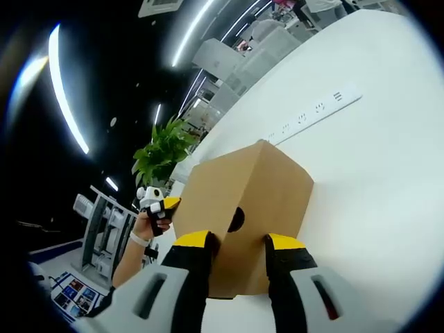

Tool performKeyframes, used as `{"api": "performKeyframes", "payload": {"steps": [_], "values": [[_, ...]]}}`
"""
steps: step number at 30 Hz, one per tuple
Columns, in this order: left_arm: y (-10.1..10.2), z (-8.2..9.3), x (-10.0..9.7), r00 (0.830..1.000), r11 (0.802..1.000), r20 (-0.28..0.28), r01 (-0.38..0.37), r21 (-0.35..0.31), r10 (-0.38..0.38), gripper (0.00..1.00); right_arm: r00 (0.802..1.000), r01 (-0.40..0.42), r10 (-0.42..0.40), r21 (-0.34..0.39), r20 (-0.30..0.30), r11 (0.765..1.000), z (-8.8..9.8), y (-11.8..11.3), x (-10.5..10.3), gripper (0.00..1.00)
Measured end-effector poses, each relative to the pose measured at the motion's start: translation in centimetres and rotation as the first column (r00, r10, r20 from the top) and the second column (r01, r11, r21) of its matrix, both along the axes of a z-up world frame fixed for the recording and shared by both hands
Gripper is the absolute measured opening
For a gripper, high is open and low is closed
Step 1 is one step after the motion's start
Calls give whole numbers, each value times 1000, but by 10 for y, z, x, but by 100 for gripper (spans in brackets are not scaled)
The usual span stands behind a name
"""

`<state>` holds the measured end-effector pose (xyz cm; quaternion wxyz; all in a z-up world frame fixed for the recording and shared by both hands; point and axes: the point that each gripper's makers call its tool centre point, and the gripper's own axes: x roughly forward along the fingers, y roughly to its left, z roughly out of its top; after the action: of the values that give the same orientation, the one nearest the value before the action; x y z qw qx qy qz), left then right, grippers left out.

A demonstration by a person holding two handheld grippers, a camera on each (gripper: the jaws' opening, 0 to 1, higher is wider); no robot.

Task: Operate the shoe box by opening the lid, removing the specified soft item, and placing it in the target area until the item is outside and the box remains undamaged.

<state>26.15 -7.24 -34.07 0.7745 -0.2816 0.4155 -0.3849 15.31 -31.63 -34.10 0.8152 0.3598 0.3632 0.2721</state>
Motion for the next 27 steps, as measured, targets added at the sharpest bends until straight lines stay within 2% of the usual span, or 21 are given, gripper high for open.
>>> {"api": "performKeyframes", "payload": {"steps": [27], "values": [[5,-1,-16,1000,1000,-11,-13,24,14,35,1000,-16,16,-24,-6,1000,0,-3,10,31]]}}
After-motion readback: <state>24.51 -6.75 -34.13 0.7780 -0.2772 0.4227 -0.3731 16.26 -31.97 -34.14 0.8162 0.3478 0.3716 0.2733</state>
